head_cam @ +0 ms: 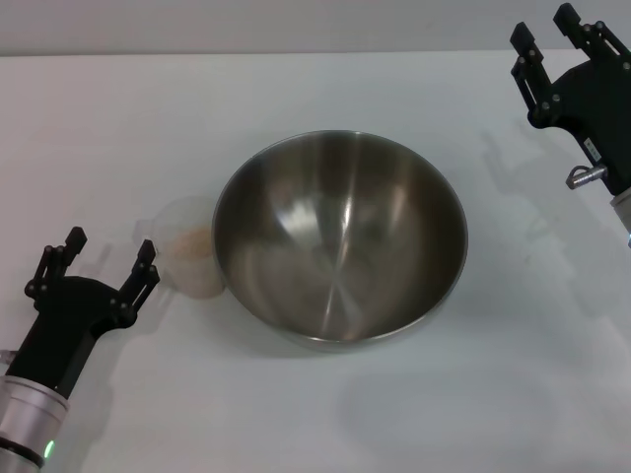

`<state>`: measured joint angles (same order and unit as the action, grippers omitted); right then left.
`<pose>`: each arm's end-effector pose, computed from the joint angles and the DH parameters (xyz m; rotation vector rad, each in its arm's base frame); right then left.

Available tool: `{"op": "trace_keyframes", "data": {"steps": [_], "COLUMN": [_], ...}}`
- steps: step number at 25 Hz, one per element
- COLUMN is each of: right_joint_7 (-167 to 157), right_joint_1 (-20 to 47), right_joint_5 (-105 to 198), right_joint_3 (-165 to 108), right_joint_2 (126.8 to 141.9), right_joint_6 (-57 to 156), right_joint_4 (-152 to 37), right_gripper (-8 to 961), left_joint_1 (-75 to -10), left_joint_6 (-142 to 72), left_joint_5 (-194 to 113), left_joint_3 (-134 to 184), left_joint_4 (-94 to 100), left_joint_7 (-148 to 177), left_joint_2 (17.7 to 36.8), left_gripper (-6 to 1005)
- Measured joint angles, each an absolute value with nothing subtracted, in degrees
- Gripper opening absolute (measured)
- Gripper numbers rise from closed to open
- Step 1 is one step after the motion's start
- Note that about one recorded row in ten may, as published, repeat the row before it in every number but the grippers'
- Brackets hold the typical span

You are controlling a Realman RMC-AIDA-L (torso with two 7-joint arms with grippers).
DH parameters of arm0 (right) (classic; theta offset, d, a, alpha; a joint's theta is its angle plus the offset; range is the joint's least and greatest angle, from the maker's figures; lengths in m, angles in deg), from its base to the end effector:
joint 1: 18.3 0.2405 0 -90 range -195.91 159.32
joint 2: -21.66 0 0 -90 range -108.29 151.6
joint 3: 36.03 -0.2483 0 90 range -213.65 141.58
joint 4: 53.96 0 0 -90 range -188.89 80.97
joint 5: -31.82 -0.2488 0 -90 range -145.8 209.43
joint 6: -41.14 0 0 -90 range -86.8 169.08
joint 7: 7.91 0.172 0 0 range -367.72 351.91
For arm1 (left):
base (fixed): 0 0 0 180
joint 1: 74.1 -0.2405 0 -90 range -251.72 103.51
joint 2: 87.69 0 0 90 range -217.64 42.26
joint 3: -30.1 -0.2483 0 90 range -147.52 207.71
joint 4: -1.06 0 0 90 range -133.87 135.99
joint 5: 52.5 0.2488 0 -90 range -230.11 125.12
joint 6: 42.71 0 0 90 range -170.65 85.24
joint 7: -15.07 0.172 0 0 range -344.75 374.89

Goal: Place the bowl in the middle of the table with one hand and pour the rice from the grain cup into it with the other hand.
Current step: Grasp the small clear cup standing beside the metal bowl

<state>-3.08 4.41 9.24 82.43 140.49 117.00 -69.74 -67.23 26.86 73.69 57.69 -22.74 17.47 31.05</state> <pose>0.2809 0.3673 -0.0396 -1.7310 0.2053 0.8638 -0.3424 0.2561 -0.1080 -1.7699 -0.5878 -0.6525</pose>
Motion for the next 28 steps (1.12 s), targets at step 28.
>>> {"op": "trace_keyframes", "data": {"steps": [28], "right_joint_7": [-3.1], "right_joint_1": [4.7], "right_joint_5": [9.3], "right_joint_3": [82.4], "right_joint_2": [140.57], "right_joint_6": [117.0], "right_joint_4": [-69.7], "right_gripper": [455], "left_joint_1": [-63.2], "left_joint_6": [23.0], "left_joint_5": [73.5], "left_joint_3": [60.0], "left_joint_4": [-21.2], "left_joint_7": [16.9], "left_joint_2": [31.13], "left_gripper": [662]}}
